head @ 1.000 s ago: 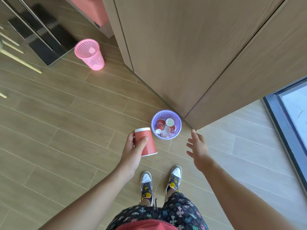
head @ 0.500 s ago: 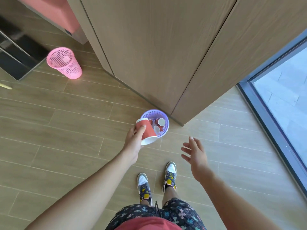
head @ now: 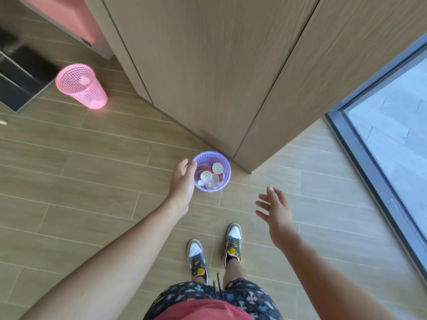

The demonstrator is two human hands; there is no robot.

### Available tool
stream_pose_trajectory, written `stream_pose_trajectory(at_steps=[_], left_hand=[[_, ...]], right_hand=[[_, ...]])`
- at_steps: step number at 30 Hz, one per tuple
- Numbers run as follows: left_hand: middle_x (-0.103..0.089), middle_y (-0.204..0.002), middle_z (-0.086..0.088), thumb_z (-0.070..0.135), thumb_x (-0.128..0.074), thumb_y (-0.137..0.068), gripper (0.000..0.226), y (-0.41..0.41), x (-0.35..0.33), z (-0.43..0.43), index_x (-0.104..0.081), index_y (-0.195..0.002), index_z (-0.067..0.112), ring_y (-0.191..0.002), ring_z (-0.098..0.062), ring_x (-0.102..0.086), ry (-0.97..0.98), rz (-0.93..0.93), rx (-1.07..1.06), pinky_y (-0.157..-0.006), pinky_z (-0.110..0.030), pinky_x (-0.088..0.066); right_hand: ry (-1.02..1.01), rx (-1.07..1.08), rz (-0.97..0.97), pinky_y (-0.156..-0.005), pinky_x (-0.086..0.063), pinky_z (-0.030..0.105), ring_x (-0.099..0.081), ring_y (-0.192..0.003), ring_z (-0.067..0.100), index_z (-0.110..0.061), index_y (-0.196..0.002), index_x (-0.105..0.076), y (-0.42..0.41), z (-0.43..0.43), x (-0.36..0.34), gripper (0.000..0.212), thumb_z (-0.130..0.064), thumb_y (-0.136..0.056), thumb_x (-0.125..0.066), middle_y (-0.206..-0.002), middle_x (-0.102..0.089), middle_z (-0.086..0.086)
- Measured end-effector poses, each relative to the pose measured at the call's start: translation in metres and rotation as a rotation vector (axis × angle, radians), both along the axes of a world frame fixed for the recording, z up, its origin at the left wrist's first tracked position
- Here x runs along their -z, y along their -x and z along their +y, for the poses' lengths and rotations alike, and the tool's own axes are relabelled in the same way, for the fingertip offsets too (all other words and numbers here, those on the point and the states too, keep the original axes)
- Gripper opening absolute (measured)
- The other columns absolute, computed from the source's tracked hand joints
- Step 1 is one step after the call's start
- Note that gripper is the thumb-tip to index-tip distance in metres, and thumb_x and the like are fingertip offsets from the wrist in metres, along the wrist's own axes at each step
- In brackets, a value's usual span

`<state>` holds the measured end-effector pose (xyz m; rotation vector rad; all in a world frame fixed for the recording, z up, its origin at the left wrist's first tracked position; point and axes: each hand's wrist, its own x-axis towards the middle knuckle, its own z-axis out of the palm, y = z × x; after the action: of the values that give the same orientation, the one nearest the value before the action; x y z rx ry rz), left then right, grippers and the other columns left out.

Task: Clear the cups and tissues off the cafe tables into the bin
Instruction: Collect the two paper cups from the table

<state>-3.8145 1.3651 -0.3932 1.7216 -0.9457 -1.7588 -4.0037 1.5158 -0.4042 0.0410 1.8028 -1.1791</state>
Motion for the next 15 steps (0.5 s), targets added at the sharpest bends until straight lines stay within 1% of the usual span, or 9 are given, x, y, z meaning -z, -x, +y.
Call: stream_pose_trajectory(at_steps=[2,3,5,6,9,11,12,13,15], left_hand=[[-0.055,-0.145,0.002,0.033,-0.055,-0.105,0.052,-0.004,-0.003,0.010,-0.043,-0.153,0.018,-0.124,-0.010,-0.052,0.003,0.006,-0.020,-0.120,-0.045,-0.037],[-0.060,-0.136,0.008,0.031,-0.055,-0.105,0.049,-0.006,-0.005,0.014,-0.045,-0.151,0.017,-0.120,-0.008,-0.055,0.011,0.011,-0.032,-0.119,-0.045,-0.038],[-0.060,-0.115,0.022,0.027,-0.055,-0.106,0.044,-0.011,-0.012,0.021,-0.049,-0.148,0.016,-0.109,0.000,-0.058,0.039,0.012,-0.045,-0.118,-0.044,-0.040],[-0.058,-0.111,0.025,0.025,-0.055,-0.106,0.042,-0.013,-0.015,0.024,-0.050,-0.147,0.015,-0.106,0.004,-0.058,0.054,0.014,-0.042,-0.118,-0.043,-0.041],[-0.057,-0.110,0.027,0.021,-0.053,-0.107,0.038,-0.019,-0.024,0.035,-0.053,-0.144,0.014,-0.097,0.019,-0.060,0.110,0.022,0.002,-0.114,-0.037,-0.044],[-0.063,-0.105,0.029,0.020,-0.053,-0.107,0.032,-0.020,-0.030,0.042,-0.055,-0.139,0.016,-0.091,0.025,-0.060,0.158,0.029,0.051,-0.106,-0.032,-0.047],[-0.067,-0.101,0.029,0.021,-0.053,-0.107,0.030,-0.019,-0.034,0.046,-0.057,-0.136,0.018,-0.092,0.024,-0.061,0.171,0.035,0.084,-0.103,-0.030,-0.048],[-0.070,-0.101,0.029,0.022,-0.054,-0.107,0.027,-0.017,-0.038,0.052,-0.058,-0.133,0.021,-0.097,0.020,-0.062,0.177,0.050,0.115,-0.103,-0.030,-0.048],[-0.070,-0.118,0.020,0.025,-0.056,-0.106,0.022,-0.010,-0.045,0.064,-0.061,-0.127,0.030,-0.115,0.007,-0.062,0.201,0.075,0.195,-0.112,-0.036,-0.046]], right_hand=[[0.013,-0.008,0.003,-0.098,-0.053,0.051,-0.066,-0.099,0.023,-0.031,-0.110,-0.061,-0.001,-0.001,-0.002,0.011,-0.039,-0.106,-0.055,-0.115,-0.065,0.008],[0.020,-0.011,0.006,-0.097,-0.053,0.050,-0.066,-0.099,0.023,-0.031,-0.112,-0.061,-0.002,-0.001,-0.003,0.011,-0.039,-0.107,-0.055,-0.116,-0.065,0.008],[0.038,-0.009,0.015,-0.095,-0.054,0.048,-0.066,-0.099,0.024,-0.028,-0.116,-0.061,-0.003,0.000,-0.008,0.015,-0.038,-0.107,-0.054,-0.116,-0.065,0.010],[0.048,-0.007,0.018,-0.095,-0.054,0.048,-0.066,-0.099,0.024,-0.026,-0.119,-0.061,-0.004,0.001,-0.010,0.018,-0.038,-0.107,-0.053,-0.117,-0.065,0.010],[0.081,0.008,0.031,-0.098,-0.054,0.050,-0.066,-0.101,0.024,-0.024,-0.125,-0.060,-0.008,0.009,-0.020,0.024,-0.039,-0.108,-0.052,-0.118,-0.066,0.011],[0.116,0.021,0.066,-0.098,-0.054,0.048,-0.067,-0.102,0.024,-0.025,-0.124,-0.061,-0.013,0.019,-0.028,0.024,-0.039,-0.107,-0.053,-0.118,-0.067,0.010],[0.140,0.024,0.100,-0.095,-0.055,0.046,-0.067,-0.104,0.025,-0.026,-0.123,-0.062,-0.015,0.025,-0.031,0.022,-0.039,-0.107,-0.054,-0.118,-0.067,0.009],[0.165,0.027,0.140,-0.093,-0.055,0.044,-0.068,-0.105,0.024,-0.028,-0.122,-0.063,-0.018,0.032,-0.036,0.022,-0.039,-0.106,-0.056,-0.116,-0.068,0.007],[0.220,0.047,0.217,-0.089,-0.056,0.040,-0.069,-0.102,0.019,-0.029,-0.122,-0.065,-0.021,0.047,-0.048,0.031,-0.045,-0.097,-0.060,-0.112,-0.069,0.004]])
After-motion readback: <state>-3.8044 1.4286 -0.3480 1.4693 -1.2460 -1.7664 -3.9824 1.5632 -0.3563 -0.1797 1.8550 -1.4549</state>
